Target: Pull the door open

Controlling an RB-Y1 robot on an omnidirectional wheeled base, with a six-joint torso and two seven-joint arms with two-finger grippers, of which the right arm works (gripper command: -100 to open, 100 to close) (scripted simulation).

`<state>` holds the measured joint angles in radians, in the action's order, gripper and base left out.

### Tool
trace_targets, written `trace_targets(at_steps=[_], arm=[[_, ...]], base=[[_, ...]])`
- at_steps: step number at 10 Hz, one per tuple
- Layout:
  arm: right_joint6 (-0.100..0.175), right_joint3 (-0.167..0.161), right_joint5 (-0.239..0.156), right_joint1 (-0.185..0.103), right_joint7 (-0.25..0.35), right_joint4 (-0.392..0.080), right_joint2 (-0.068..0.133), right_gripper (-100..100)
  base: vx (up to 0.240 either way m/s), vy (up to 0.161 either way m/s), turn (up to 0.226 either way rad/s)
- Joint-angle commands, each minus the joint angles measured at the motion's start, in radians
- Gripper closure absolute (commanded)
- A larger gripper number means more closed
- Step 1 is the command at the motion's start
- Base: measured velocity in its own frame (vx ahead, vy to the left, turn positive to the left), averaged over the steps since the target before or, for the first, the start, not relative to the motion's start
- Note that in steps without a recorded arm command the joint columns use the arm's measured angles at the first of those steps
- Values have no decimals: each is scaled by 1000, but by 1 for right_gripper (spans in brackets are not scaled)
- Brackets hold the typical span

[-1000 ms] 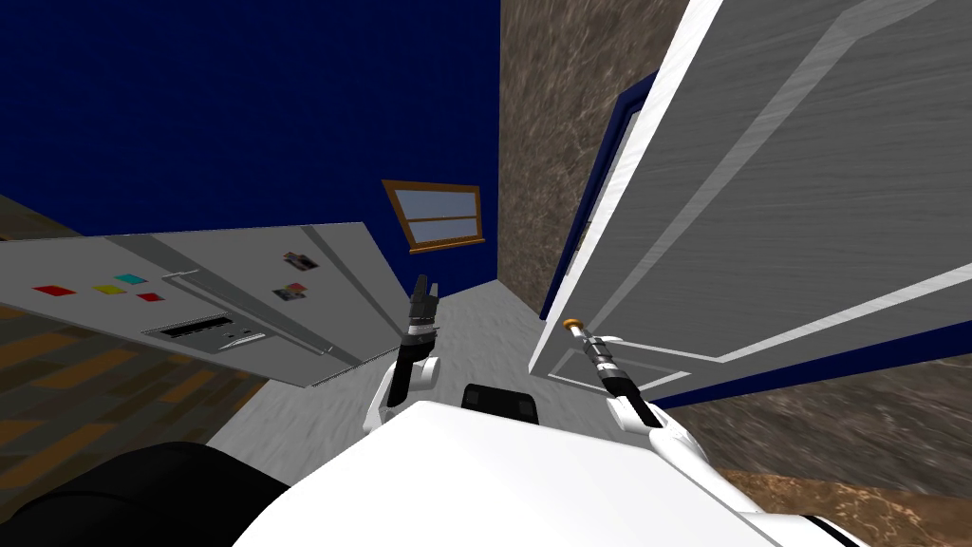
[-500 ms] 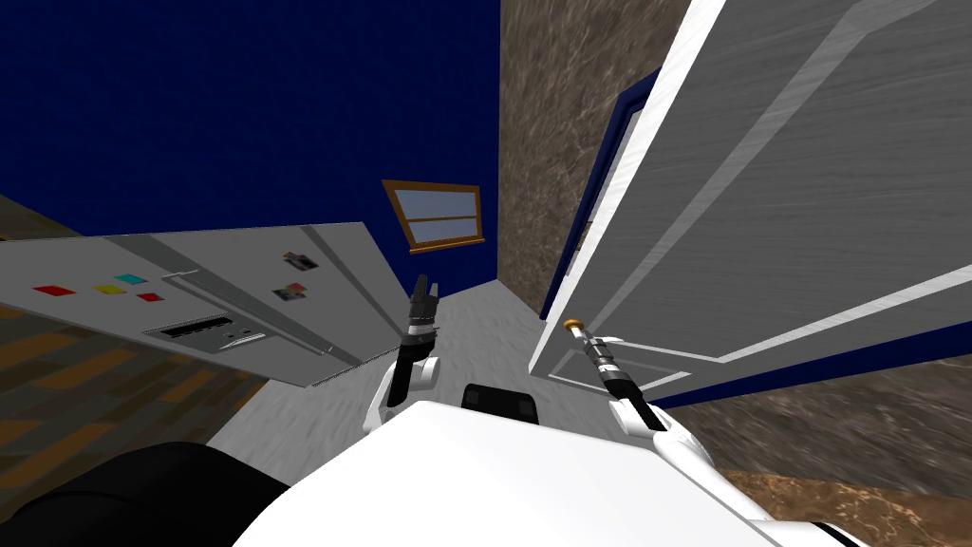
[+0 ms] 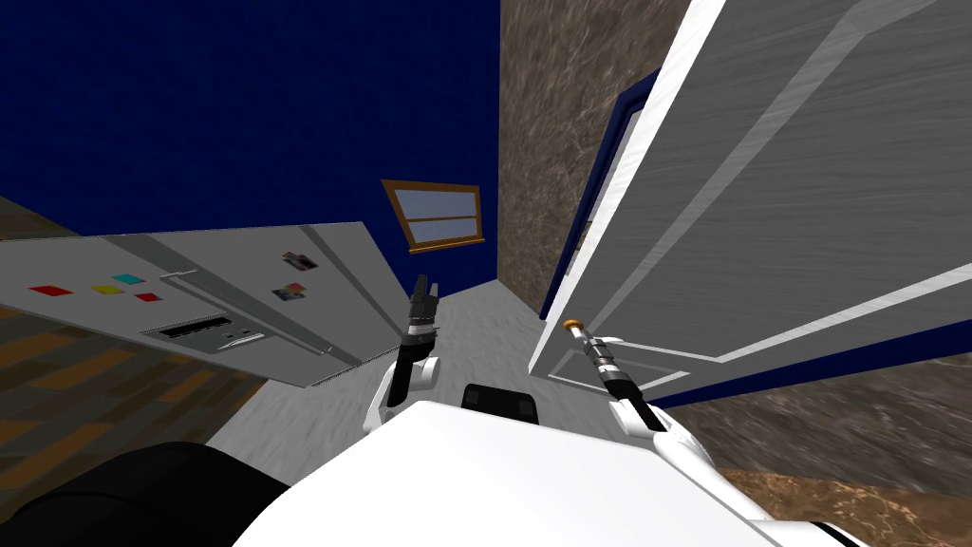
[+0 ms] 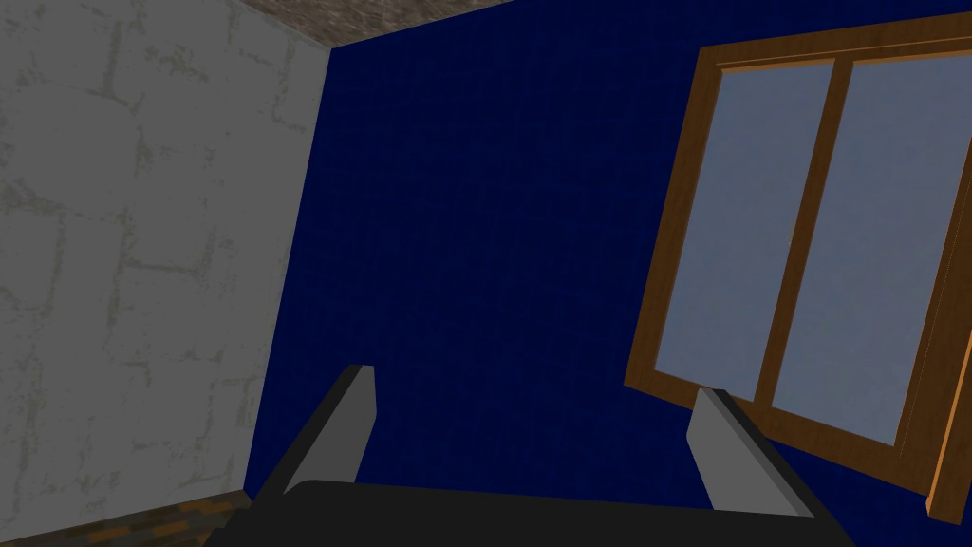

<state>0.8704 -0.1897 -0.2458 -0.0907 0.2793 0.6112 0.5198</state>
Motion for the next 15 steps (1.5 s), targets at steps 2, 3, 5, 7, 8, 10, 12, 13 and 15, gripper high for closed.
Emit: trace_targets(at_steps=[2,3,5,7,8,10,12,13,15], arm=[[1,1,0,1,-1,1,2,100],[1,1,0,1,-1,1,2,100],[20,-17,1,14,14,5,16,100],[20,-17,1,14,14,5,16,100],[20,-17,1,14,14,5,16,100],[20,-17,1,14,14,5,16,100],[20,-17,1,14,14,5,16,100],[20,-17,1,14,14,5,16,100],[45,-37,2,30,31,10,32,100]], base=[[0,7,16],[0,0,0],[0,-2,-5],[0,0,0],[0,0,0],[0,0,0],[-1,-6,-15],[1,5,13],[-1,-4,-12]])
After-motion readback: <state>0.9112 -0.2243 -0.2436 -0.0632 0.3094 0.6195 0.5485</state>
